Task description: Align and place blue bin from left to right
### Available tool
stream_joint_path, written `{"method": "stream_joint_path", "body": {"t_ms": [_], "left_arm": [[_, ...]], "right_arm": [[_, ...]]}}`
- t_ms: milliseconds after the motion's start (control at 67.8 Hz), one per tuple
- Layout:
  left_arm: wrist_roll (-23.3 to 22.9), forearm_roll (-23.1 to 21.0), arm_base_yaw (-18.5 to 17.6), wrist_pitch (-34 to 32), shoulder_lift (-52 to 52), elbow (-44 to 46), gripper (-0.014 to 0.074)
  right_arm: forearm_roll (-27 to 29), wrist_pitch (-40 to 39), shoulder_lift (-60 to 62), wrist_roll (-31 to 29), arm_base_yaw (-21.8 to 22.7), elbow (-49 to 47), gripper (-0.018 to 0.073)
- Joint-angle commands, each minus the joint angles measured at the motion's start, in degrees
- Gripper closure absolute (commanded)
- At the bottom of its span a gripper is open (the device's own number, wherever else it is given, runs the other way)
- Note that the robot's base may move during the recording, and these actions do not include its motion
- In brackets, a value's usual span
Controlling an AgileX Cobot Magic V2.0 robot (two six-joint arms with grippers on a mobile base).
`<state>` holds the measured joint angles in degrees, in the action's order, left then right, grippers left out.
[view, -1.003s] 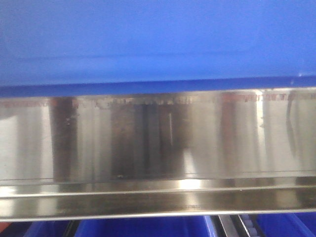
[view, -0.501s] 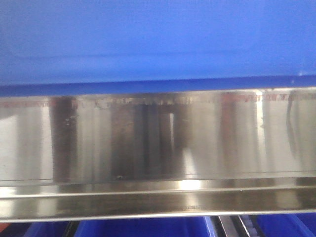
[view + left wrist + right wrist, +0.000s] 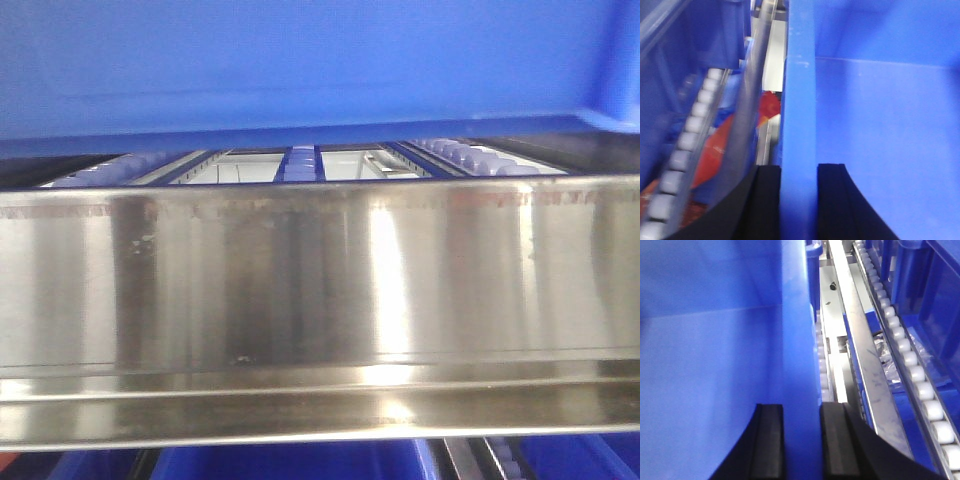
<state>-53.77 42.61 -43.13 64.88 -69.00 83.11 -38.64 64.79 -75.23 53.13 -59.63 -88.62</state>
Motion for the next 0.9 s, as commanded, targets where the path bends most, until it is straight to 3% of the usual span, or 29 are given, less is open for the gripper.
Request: {"method": "stream_joint_path", "body": {"t_ms": [0, 324, 663, 826, 885], "left_arm": [[3.67, -3.78, 0.88, -9.31, -2.19, 2.8, 0.0707], [7.75, -12.23, 6.6, -11.41, -9.3, 10.38, 0.0707], [9.61, -15.87, 11.07, -12.63, -12.3, 10.27, 0.0707], [14.0, -23.61, 15.12, -14.57, -15.15, 10.27, 0.0707], [14.41, -24.28, 16.17, -14.71, -16.09, 10.27, 0.0707]], "right_arm": [[-1.36, -8.67, -1.09, 0.24, -0.02, -2.31, 0.0711], [5.47, -12.94, -2.83, -2.9, 7.05, -2.63, 0.071], [9.96, -17.79, -4.56, -6.19, 13.53, -2.63, 0.071], [12.03, -19.73, -6.99, -7.22, 15.8, -2.63, 0.071], [12.03, -20.48, -8.0, -7.22, 16.05, -2.63, 0.071]]}}
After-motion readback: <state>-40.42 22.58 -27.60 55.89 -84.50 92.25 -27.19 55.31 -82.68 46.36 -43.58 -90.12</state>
